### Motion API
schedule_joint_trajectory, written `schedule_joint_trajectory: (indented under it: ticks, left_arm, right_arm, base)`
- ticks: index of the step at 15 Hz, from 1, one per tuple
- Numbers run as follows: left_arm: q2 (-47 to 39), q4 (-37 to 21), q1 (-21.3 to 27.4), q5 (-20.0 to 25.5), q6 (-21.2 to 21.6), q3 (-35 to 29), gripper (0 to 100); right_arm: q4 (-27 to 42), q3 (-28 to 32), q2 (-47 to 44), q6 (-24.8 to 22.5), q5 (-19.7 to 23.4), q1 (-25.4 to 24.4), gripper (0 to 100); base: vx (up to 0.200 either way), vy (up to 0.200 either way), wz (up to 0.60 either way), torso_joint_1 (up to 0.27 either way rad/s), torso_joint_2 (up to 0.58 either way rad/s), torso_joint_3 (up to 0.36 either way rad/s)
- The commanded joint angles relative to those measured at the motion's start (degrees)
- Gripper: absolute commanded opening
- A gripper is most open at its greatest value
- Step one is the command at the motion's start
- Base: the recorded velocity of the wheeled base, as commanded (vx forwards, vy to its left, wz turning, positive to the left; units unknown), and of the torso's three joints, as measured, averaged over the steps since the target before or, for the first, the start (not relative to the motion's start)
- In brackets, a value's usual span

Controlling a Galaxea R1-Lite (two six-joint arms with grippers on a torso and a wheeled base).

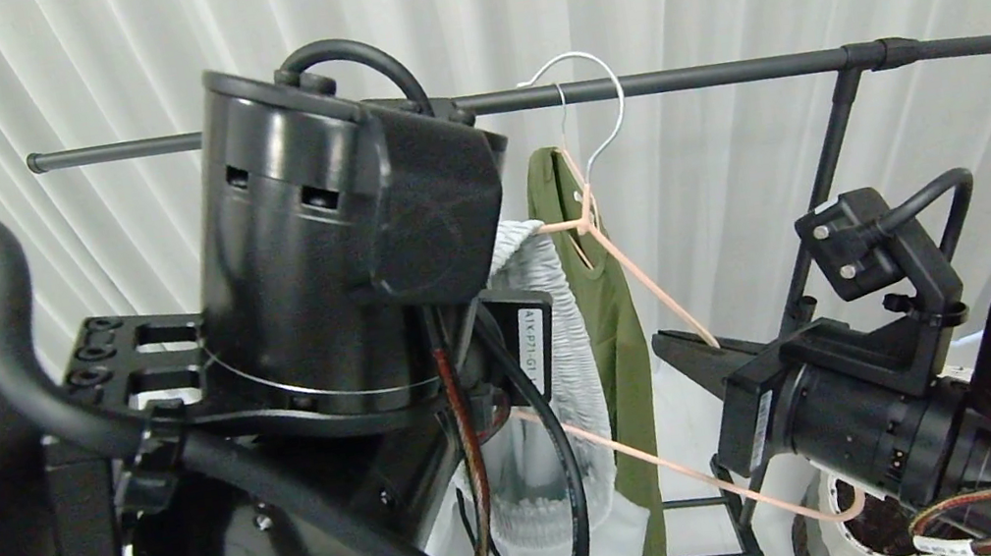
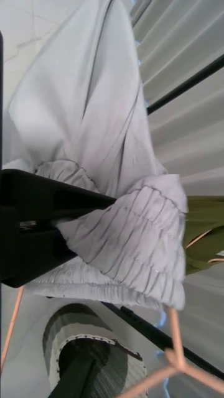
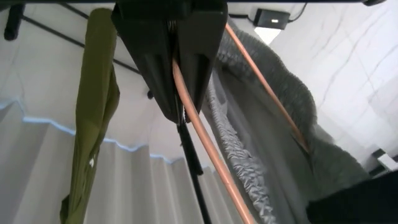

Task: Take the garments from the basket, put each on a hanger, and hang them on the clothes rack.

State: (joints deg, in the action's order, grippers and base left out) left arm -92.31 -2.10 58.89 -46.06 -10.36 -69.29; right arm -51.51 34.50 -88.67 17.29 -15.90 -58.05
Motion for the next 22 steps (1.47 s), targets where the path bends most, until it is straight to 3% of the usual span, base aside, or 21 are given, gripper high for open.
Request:
schedule_joint_trajectory:
  ticks: [1, 5, 6, 13, 18, 22]
  left_arm:
    - [0.02, 0.34, -0.18, 0.0, -0.01, 1.0, 0]
    - [0.02, 2.71, -0.36, 0.0, -0.01, 2.41, 0]
    - [0.02, 2.71, -0.36, 0.0, -0.01, 2.49, 100]
    - [1.08, 2.71, 0.17, -0.09, 0.08, 2.58, 100]
    - [4.5, 2.71, 6.23, 0.0, 0.08, 4.08, 100]
    - [9.43, 2.71, 7.11, 0.0, 0.08, 11.02, 100]
  right_arm:
    - [-1.58, -0.49, 0.17, -1.03, -0.01, 0.04, 0]
    - [-3.87, -1.98, 1.05, -2.87, -0.01, 0.04, 0]
    - [-3.95, -2.07, 1.57, -3.14, -0.01, 0.04, 0]
    - [-5.36, -3.3, 2.63, -5.86, -0.01, 1.36, 0]
    - [-8.35, -7.6, 3.68, -7.79, 0.08, 4.61, 0]
    - [-8.88, -9.27, 5.44, -9.38, 0.08, 7.16, 0]
  base:
    - [0.0, 0.0, 0.0, 0.0, 0.0, 0.0]
    - [0.0, 0.0, 0.0, 0.0, 0.0, 0.0]
    - [0.0, 0.0, 0.0, 0.0, 0.0, 0.0]
    - [0.0, 0.0, 0.0, 0.0, 0.0, 0.0]
    - [0.0, 0.0, 0.0, 0.0, 0.0, 0.0]
    - [0.0, 0.0, 0.0, 0.0, 0.0, 0.0]
